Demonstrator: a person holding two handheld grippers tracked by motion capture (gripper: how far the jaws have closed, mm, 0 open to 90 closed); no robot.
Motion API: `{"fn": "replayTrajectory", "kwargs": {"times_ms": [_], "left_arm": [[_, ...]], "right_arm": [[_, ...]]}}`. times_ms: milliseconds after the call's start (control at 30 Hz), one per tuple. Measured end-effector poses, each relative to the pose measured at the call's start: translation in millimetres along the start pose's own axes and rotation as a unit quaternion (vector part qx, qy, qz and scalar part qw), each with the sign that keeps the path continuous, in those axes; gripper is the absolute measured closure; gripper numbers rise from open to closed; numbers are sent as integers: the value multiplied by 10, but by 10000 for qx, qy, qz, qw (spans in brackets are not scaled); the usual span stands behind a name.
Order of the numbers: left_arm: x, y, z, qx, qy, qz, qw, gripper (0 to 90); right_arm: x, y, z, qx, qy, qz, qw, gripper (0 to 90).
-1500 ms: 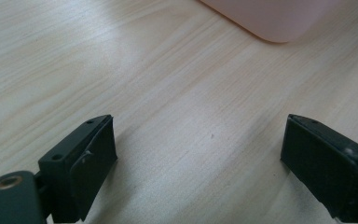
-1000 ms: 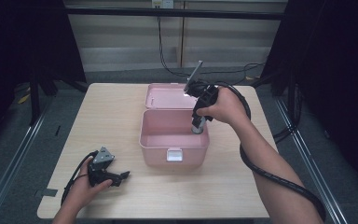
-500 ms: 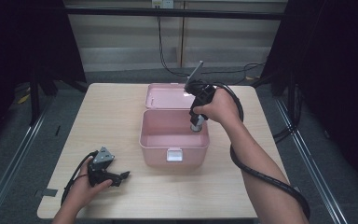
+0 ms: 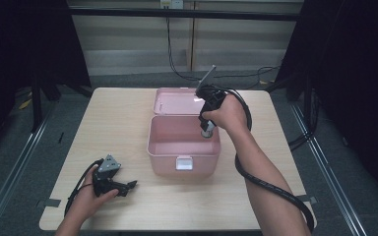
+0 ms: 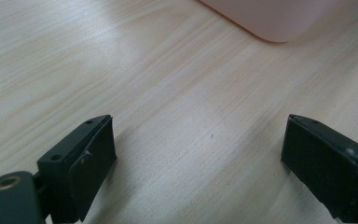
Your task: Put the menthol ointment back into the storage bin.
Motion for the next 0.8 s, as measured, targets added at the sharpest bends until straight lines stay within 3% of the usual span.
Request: {"fn": "replayTrajectory", "kwargs": {"times_ms": [267, 800], "left_arm": [[0, 0, 0, -2, 1, 2, 10000, 93], [0, 1, 0, 3, 1, 3, 10000, 93]], "right_arm": [[67, -91, 51, 9, -26, 0, 10000, 509], [-13, -242, 70, 44, -197, -113, 9997, 509]]}}
Point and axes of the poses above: each handheld gripper's, and its own axes: y roughly backward along the jaws, z roughly out of its top, x roughly to its left, the point moved 10 cm from there along -y, roughly forward along the jaws, and after that the axes turned 13 degrees about -x, right-handed, at the moved point
